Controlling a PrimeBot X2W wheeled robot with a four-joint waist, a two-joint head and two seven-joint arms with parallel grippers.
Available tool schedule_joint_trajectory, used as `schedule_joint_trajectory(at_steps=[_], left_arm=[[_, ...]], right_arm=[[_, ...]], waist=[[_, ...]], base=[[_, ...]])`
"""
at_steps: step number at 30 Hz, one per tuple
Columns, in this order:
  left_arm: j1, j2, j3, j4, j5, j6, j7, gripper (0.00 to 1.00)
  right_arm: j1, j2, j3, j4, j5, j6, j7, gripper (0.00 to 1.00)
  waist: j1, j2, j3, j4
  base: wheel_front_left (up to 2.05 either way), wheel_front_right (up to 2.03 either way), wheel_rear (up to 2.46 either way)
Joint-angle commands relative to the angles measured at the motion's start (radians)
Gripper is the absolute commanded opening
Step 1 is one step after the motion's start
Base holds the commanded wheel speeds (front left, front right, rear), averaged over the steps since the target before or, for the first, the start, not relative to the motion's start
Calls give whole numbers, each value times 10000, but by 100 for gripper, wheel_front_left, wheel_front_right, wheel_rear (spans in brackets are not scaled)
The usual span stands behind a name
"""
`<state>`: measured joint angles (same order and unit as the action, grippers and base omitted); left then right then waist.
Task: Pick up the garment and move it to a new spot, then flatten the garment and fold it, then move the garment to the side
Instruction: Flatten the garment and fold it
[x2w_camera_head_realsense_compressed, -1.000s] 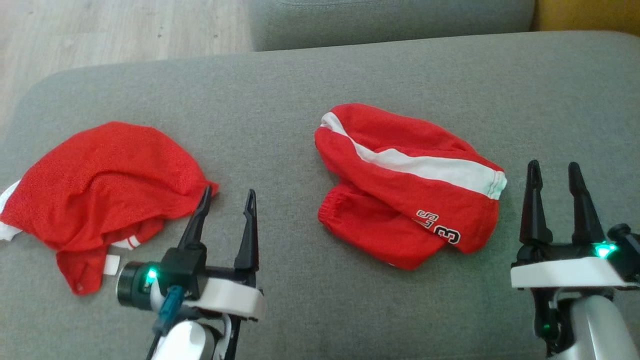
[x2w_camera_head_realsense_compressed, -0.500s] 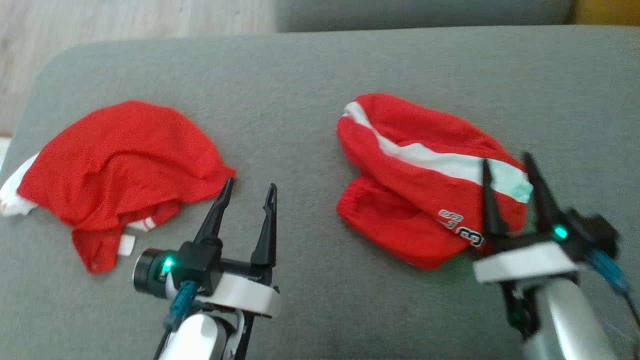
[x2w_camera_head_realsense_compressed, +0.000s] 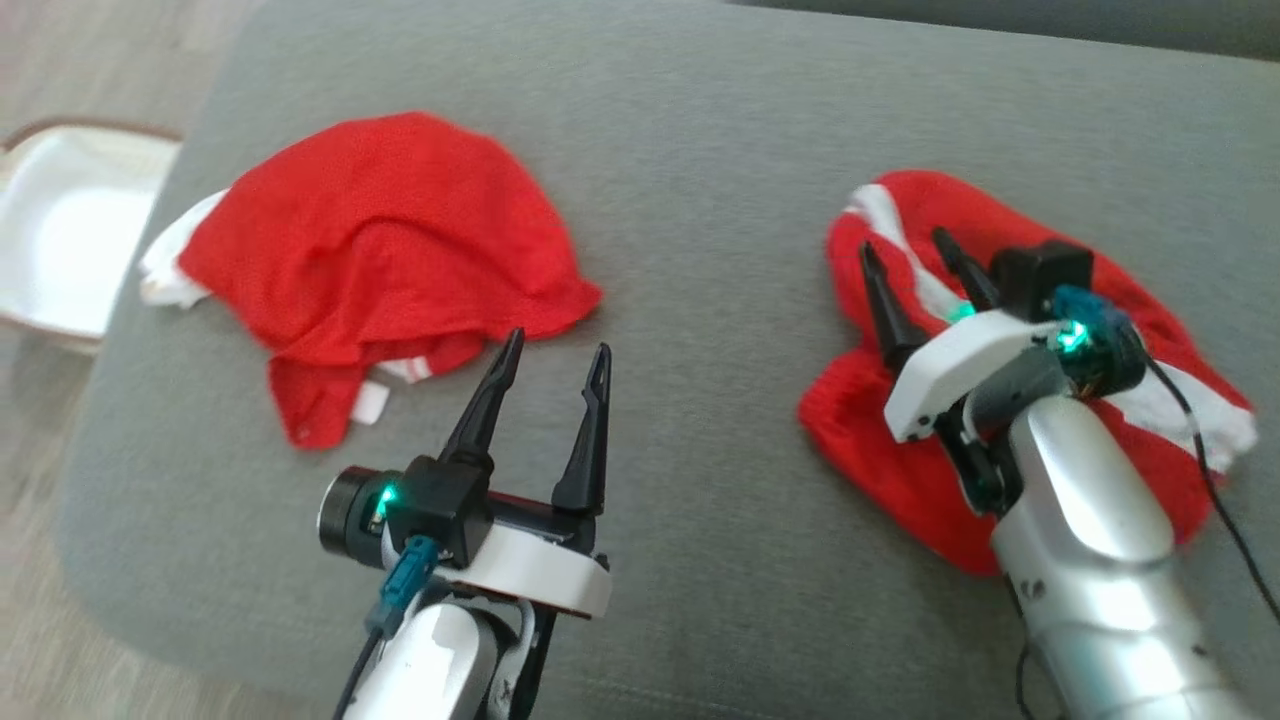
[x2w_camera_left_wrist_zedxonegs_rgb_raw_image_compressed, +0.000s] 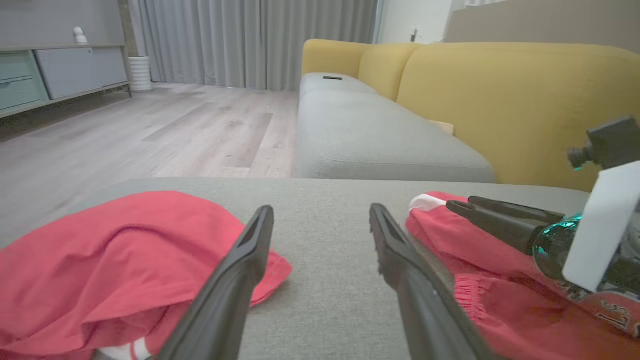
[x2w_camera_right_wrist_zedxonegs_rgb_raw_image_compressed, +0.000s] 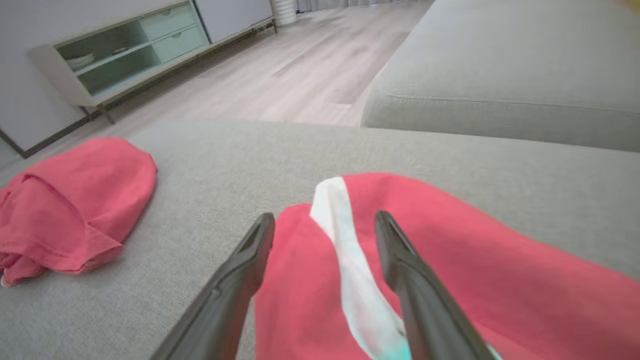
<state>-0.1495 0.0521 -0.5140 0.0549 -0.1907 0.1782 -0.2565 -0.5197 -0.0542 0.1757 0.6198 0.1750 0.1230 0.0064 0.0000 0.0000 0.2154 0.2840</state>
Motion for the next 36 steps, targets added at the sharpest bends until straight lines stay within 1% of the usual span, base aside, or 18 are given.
schedule_joint_trajectory(at_steps=[1, 2, 8, 9, 10, 11, 14, 17, 21, 23, 26, 29, 32, 36], left_arm=[[-367, -17, 211, -374, -83, 132, -53, 100], [-367, -17, 211, -374, -83, 132, -53, 100], [-337, -17, 130, -395, -133, 214, -53, 100], [-336, -17, 120, -401, -135, 226, -53, 100], [-334, -17, 114, -403, -140, 241, -53, 100], [-335, -17, 116, -400, -147, 254, -53, 100], [-349, -17, 159, -397, -157, 269, -53, 100], [-351, -18, 204, -363, -133, 242, -53, 100], [-295, -18, 294, -319, -52, 181, -53, 100], [-249, -18, 353, -292, -8, 144, -53, 100], [-163, -18, 439, -267, 49, 104, -53, 100], [-29, -18, 518, -241, 119, 53, -53, 100], [126, -18, 600, -212, 197, 2, -53, 100], [366, -18, 700, -197, 245, -68, -53, 100]], right_arm=[[-669, 39, -7, 279, -398, 77, 96, 100], [-669, 39, -7, 279, -398, 77, 96, 100], [-1304, 38, -536, 1593, -1485, 77, 1, 100], [-1373, 38, -652, 1771, -1581, 77, -14, 65], [-1433, 38, -727, 1926, -1563, 77, -38, 3], [-1491, 38, -742, 2064, -1521, 77, -70, 0], [-1623, 38, -422, 2333, -1245, 77, -297, 0], [-1630, 39, 162, 2278, -774, 77, -829, 0], [-1324, 39, 1074, 1862, -57, 77, -1303, 0], [-980, 39, 1765, 1465, 424, 77, -1382, 0], [-357, 39, 2582, 803, 994, 77, -1262, 0], [334, -42, 3076, 125, 1344, 77, -967, 0], [1096, -419, 3427, -663, 1652, 77, -550, 0], [2150, -895, 3444, -1576, 1891, 77, 97, 0]], waist=[[0, 0, 136, 482], [0, 0, 136, 482], [0, 0, 181, 704], [0, 0, 184, 707], [0, 0, 184, 704], [0, 0, 181, 688], [0, 0, 168, 551], [0, 0, 73, 330], [0, 0, -153, -83], [0, 0, -313, -302], [0, 0, -601, -639], [0, 0, -908, -965], [0, 0, -1196, -1241], [0, 0, -1487, -1549]], base=[[0, 0, 0], [0, 0, 0], [0, 0, 0], [0, 0, 0], [0, 0, 0], [0, 0, 0], [0, 0, 0], [0, 0, 0], [0, 0, 0], [0, 0, 0], [0, 0, 0], [0, 0, 0], [0, 0, 0], [0, 0, 0]])
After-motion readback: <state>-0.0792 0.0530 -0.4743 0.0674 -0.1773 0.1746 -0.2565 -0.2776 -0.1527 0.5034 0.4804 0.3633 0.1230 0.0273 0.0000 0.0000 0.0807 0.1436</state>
